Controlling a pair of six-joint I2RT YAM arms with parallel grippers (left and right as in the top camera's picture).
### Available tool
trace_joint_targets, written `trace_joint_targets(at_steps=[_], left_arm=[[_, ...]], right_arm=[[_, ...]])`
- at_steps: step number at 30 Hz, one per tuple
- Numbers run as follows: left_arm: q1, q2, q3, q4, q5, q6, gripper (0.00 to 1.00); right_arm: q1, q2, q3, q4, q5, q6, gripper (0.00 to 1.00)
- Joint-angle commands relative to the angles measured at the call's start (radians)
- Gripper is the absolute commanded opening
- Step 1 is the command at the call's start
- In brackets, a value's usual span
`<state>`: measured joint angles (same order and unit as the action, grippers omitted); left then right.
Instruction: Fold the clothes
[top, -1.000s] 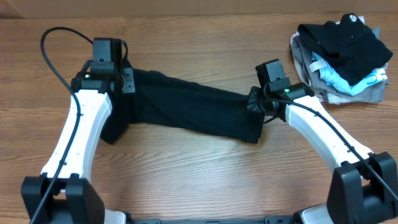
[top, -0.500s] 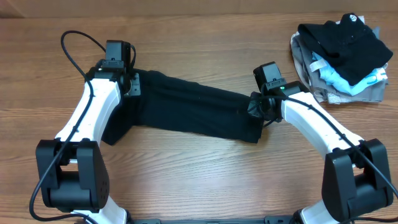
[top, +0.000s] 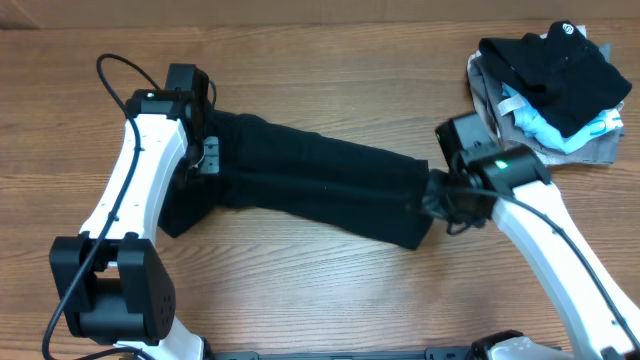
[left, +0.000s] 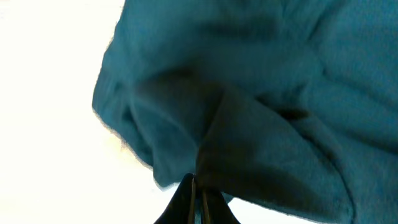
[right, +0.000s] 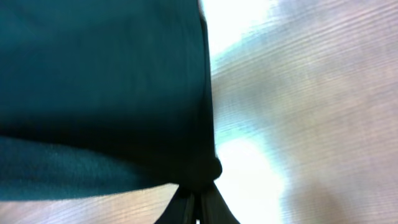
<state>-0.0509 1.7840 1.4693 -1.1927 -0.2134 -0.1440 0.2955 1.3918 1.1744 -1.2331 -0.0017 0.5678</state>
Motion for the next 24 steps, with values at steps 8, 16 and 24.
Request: trace_joint_targets(at_steps=[8,16,24], left_arm=[[-0.002,-0.029,0.026,-0.225,-0.003,-0.048,0.04],[-0.003,-0.037,-0.026,-0.208,0.002,-0.055,0.04],[-0.003,-0.037,-0.185,0.177,0.026,-0.056,0.04]], right_arm=[[0.006,-0.047,0.021,-0.204,-0.061,0.035,0.04],[0.048,-0.047,0.002,-0.189,-0.082,0.039,0.04],[0.043,-0.040,-0.171,0.153,-0.058,0.038,0.04]])
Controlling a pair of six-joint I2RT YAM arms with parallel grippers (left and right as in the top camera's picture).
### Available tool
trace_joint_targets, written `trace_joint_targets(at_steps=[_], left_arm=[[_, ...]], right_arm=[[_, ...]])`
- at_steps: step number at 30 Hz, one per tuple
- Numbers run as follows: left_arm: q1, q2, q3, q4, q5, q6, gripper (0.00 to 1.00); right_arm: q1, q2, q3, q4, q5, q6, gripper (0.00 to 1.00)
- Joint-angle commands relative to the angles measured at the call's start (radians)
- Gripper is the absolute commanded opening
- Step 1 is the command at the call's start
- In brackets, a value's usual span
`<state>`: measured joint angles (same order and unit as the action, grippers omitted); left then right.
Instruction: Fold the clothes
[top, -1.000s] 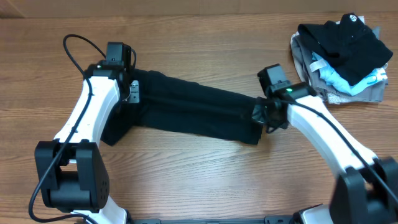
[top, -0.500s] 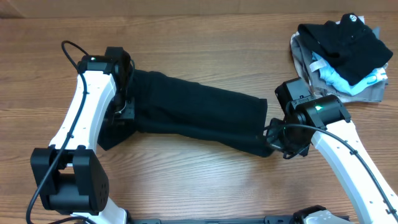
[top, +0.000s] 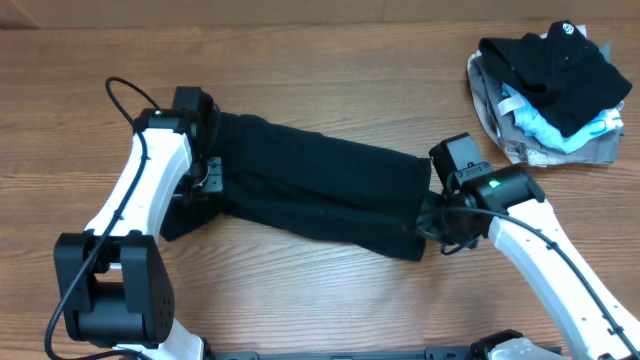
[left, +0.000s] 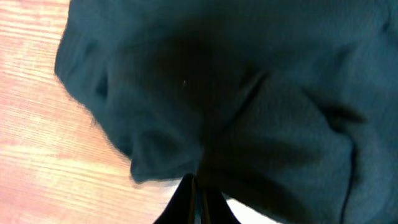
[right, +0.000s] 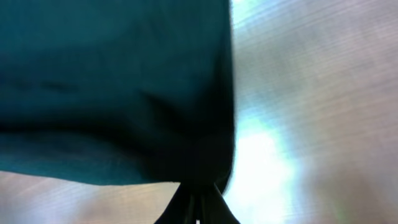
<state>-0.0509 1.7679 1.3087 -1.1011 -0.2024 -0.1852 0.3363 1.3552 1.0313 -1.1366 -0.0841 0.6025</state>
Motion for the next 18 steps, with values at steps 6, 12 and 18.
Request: trace_joint_targets(at_steps=[6,12,18], left_arm=[[-0.003,-0.021,-0.024,0.269,0.028,-0.021,0.04],[-0.003,-0.021,-0.024,0.375,0.073,-0.021,0.05],[0.004,-0.022,-0.021,0.379,0.068,-0.018,0.66]], right_arm=[[0.002,0.040,-0.059,0.267,0.071,-0.004,0.04],[0.002,0.207,-0.059,0.400,0.083,-0.008,0.04],[0.002,0.272,-0.058,0.459,0.082,-0.008,0.80]])
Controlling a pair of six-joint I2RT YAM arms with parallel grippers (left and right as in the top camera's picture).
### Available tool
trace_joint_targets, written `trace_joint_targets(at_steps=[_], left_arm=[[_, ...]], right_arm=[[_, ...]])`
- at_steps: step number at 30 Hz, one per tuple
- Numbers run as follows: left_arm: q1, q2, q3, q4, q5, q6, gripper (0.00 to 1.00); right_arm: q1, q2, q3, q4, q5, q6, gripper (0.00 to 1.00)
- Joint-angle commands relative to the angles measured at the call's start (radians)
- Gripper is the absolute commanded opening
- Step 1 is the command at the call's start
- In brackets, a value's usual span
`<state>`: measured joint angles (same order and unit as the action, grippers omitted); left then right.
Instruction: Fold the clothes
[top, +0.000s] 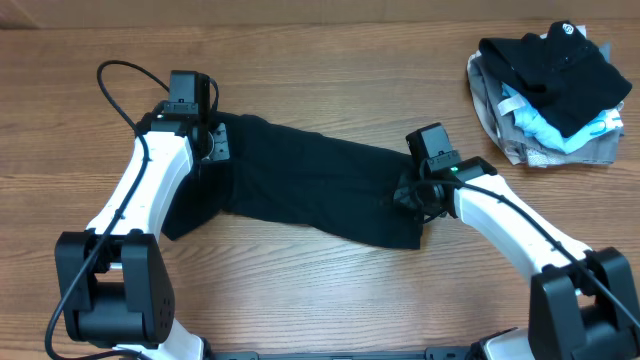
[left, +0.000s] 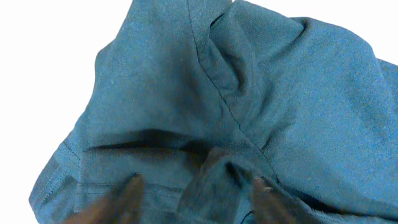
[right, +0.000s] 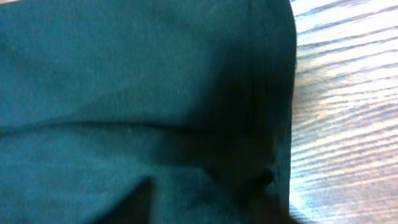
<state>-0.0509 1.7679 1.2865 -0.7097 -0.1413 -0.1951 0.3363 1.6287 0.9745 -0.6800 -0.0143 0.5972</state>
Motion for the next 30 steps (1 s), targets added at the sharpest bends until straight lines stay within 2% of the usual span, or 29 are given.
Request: trace_joint_targets(at_steps=[1,2,7,11,16,19,21,30], left_arm=[[0.009,-0.024,0.003,-0.026,0.007,-0.015,0.66],[0.020,-0.029,0.010,-0.054,0.004,-0.040,0.66],[0.113,-0.065,0.011,-0.193,0.001,-0.195,0.71],[0.176,-0.064,-0.020,-0.207,0.007,-0.247,0.72],[0.201,-0.064,-0.100,-0.124,0.058,-0.336,0.64],[0.201,-0.064,-0.212,0.030,0.091,-0.389,0.58],[0.201,-0.064,-0.232,0.068,0.090,-0.409,0.57],[0.201,-0.053,-0.237,0.164,0.079,-0.411,0.54]], right_arm=[[0.002,-0.002,0.002,-0.008,0.013,-0.003,0.85],[0.002,-0.002,0.002,-0.017,0.013,-0.002,0.88],[0.002,-0.002,0.002,-0.062,0.013,-0.003,0.89],[0.003,-0.001,0.002,-0.062,0.013,-0.023,0.89],[0.003,-0.001,0.002,-0.063,0.012,-0.022,0.90],[0.003,-0.001,0.001,-0.063,0.013,-0.023,0.90],[0.003,-0.001,0.001,-0.066,0.013,-0.025,0.91],[0.003,-0.001,0.001,-0.069,0.013,-0.025,0.92]])
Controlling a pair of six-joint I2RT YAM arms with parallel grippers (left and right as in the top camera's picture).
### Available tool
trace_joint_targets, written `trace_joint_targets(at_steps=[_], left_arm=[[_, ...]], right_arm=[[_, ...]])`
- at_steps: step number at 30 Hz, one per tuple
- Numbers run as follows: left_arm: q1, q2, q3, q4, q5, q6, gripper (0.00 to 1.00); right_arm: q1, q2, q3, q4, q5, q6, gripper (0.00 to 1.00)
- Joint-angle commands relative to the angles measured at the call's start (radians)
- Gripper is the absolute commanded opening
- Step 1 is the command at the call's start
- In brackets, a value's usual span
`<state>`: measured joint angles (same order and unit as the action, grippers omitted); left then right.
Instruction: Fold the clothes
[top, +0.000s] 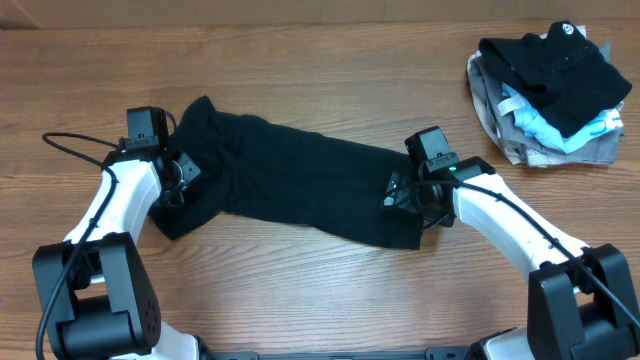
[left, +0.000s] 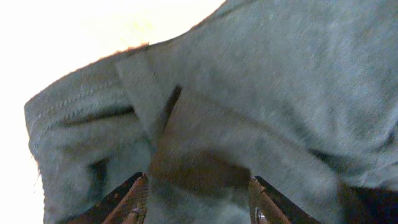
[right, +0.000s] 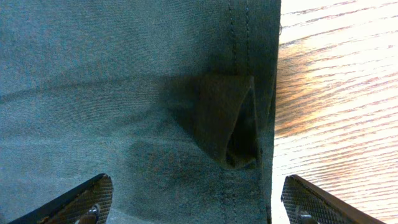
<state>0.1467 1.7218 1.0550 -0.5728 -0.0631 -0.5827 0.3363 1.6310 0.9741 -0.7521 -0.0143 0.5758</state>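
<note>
A black garment (top: 300, 185) lies stretched flat across the wooden table (top: 320, 60), running from the left down to the right. My left gripper (top: 172, 178) is at its left end, open, with its fingers (left: 134, 200) spread over rumpled hem fabric (left: 249, 93). My right gripper (top: 400, 197) is open wide over the right end. The right wrist view shows the stitched hem (right: 124, 74) with a small turned-up fold (right: 227, 124) beside bare wood. Neither gripper holds anything.
A pile of other clothes (top: 550, 90), black, light blue and grey, sits at the far right corner. The left arm's black cable (top: 70, 140) loops over the table to the left of the garment.
My left gripper has moved from the garment's upper left corner to its left edge, further left and nearer the front. The right gripper stays at the right end, its fingers wider apart.
Both grippers were shut on the two ends of the black garment, holding it stretched. Then they had brought it a little toward the front, still pinched. Then both were open with the garment lying flat. Now the left gripper is at the left edge.
</note>
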Motion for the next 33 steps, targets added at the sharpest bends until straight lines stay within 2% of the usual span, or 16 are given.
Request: trace_joint_targets(at_steps=[1,4,8,9,12,13,20,33], left_arm=[[0.003,-0.007,-0.005,0.042,0.001,-0.024,0.54],[0.003,-0.007,-0.005,0.066,0.001,-0.023,0.52],[0.003,0.000,-0.005,0.066,0.001,-0.022,0.45],[0.003,0.006,-0.005,0.066,0.001,-0.018,0.38],[0.003,0.020,-0.005,0.065,0.002,0.001,0.06],[0.003,0.022,-0.005,0.065,0.002,0.009,0.04],[0.003,-0.017,0.069,0.084,0.012,0.135,0.04],[0.003,-0.035,0.246,0.140,0.013,0.173,0.04]], right_arm=[[0.003,-0.003,0.001,0.003,0.013,-0.004,0.92],[0.003,-0.003,0.001,0.003,0.013,-0.004,0.93],[0.003,-0.003,0.001,0.002,0.013,-0.004,0.93],[0.003,-0.003,0.001,0.002,0.013,-0.004,0.93],[0.003,-0.003,0.001,0.003,0.013,-0.004,0.93],[0.003,-0.003,0.001,0.003,0.013,-0.004,0.93],[0.003,-0.003,0.001,0.002,0.013,-0.004,0.94],[0.003,-0.003,0.001,0.002,0.013,-0.004,0.94]])
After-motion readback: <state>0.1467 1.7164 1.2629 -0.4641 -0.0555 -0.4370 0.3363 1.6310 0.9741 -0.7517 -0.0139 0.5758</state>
